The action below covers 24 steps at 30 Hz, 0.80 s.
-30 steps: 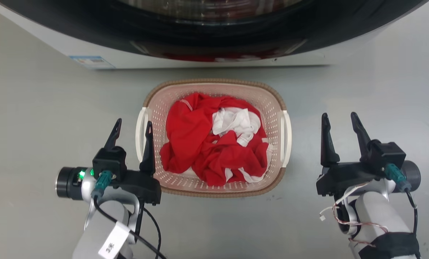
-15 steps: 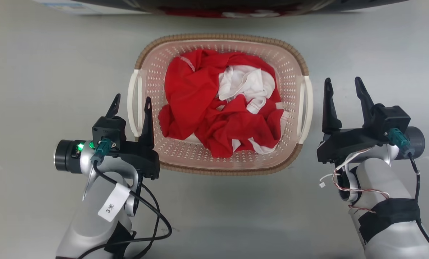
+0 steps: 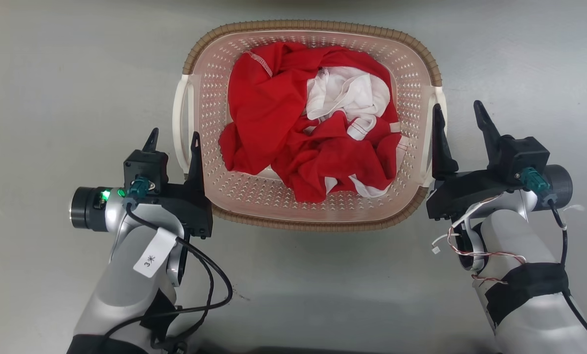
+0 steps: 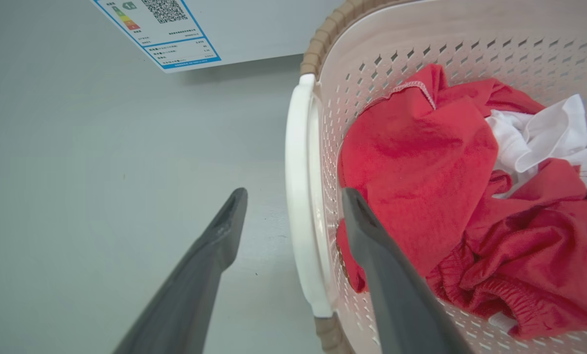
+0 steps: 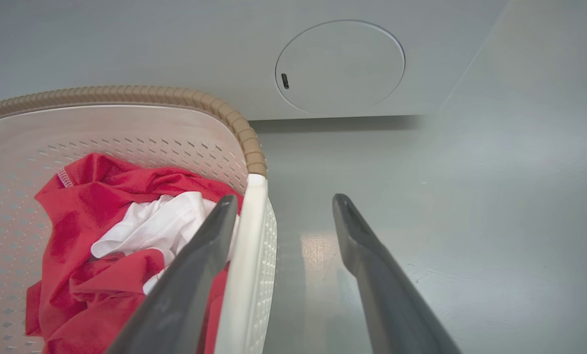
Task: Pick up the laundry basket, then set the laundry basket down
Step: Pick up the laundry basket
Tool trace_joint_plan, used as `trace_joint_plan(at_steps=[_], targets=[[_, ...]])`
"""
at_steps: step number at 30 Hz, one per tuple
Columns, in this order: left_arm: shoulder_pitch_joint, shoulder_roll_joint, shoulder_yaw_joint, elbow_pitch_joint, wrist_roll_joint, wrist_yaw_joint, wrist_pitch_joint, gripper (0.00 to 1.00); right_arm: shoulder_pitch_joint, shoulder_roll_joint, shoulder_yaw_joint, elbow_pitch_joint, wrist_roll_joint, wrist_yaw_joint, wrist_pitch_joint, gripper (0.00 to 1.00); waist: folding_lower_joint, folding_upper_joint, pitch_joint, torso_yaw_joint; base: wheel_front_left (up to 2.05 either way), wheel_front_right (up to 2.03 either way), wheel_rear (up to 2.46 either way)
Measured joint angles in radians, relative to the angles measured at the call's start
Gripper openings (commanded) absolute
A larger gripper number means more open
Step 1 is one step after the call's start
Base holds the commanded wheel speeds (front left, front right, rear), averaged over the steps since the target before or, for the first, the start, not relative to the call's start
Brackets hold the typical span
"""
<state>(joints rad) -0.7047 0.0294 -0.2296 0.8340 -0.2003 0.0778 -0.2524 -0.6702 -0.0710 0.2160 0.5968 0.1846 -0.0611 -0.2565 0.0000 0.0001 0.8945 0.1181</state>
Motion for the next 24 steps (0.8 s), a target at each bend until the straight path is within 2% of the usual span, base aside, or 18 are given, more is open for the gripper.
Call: trace_joint_plan(at_steps=[18,24], targets=[[-0.095,-0.002,-0.007,0.132,-0.069,-0.026,0.0,1.0,-0.037,0.003,0.044,0.124,0.01,0.008,0.0,1.0,0.0,-0.0001,0.028,-0.001,0.0,0.0,0.0],[-0.124,-0.003,-0.041,0.158,-0.118,-0.045,0.0,1.0,-0.066,0.003,0.081,0.148,0.064,-0.001,0.0,1.0,0.0,-0.0001,0.036,0.002,0.0,0.0,0.0]])
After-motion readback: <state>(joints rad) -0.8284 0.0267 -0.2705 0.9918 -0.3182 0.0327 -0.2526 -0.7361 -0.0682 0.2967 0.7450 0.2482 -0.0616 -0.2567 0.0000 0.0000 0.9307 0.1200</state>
